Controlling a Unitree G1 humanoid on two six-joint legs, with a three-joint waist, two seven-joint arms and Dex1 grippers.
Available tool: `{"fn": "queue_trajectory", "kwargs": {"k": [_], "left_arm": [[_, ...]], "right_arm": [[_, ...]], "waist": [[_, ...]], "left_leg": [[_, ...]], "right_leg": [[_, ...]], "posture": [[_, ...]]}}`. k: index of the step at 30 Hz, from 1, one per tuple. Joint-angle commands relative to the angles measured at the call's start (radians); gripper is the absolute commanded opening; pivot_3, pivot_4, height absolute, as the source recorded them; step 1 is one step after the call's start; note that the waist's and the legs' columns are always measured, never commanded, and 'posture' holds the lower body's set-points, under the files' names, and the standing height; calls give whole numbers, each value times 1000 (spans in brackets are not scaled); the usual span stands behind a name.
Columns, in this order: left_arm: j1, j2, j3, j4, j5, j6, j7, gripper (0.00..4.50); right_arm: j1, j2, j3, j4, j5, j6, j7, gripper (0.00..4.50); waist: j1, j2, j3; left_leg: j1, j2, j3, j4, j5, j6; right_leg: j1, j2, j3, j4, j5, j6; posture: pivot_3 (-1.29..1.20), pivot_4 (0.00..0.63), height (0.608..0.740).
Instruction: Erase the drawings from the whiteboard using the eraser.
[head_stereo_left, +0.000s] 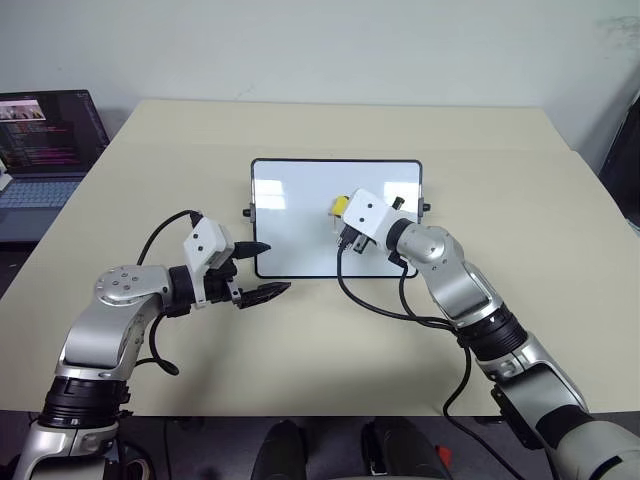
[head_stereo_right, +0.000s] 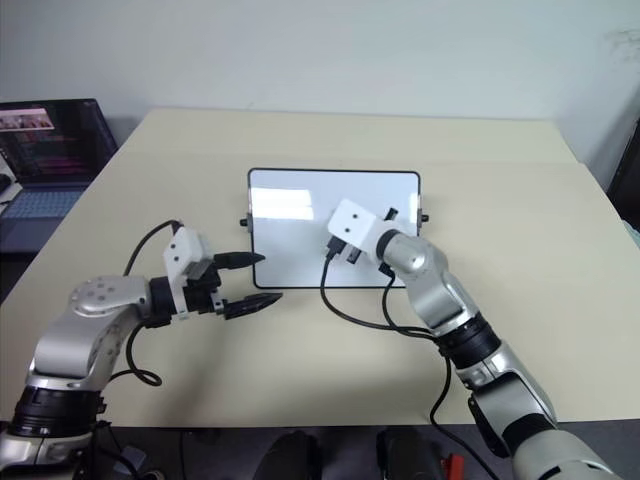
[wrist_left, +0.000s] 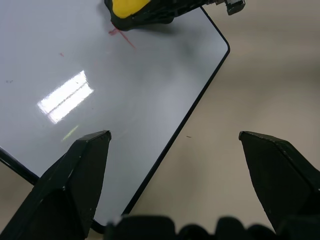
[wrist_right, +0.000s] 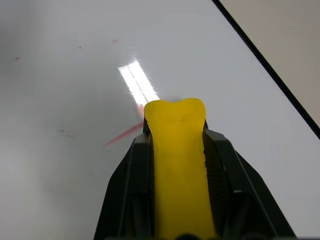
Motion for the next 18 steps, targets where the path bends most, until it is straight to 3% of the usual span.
{"fn": "queue_trajectory", "kwargs": {"k": [1,3,12,18], "left_arm": [[-11,5,8,-31,-13,-8,-3,4500],[-9,6,10,-32,-14,-8,-3,4500],[-13,10,10,-28,-14,-7,-10,4500],[-13,11,11,-28,-14,-6,-15,4500]], "right_arm": [[19,-23,40,-34,-5,24,88,994],[30,-35,58,-43,-13,29,119,994],[-51,7,-15,46,-74,-69,-66,994],[-26,13,9,29,-56,-39,3,994]], "waist": [[0,0,0],[0,0,0],[0,0,0],[0,0,0]], "left_leg": [[0,0,0,0,0,0],[0,0,0,0,0,0],[1,0,0,1,0,0],[0,0,0,0,0,0]], "right_leg": [[0,0,0,0,0,0],[0,0,0,0,0,0],[0,0,-1,2,0,0],[0,0,0,0,0,0]], "posture": [[0,150,740],[0,150,740],[0,150,740],[0,150,740]]}}
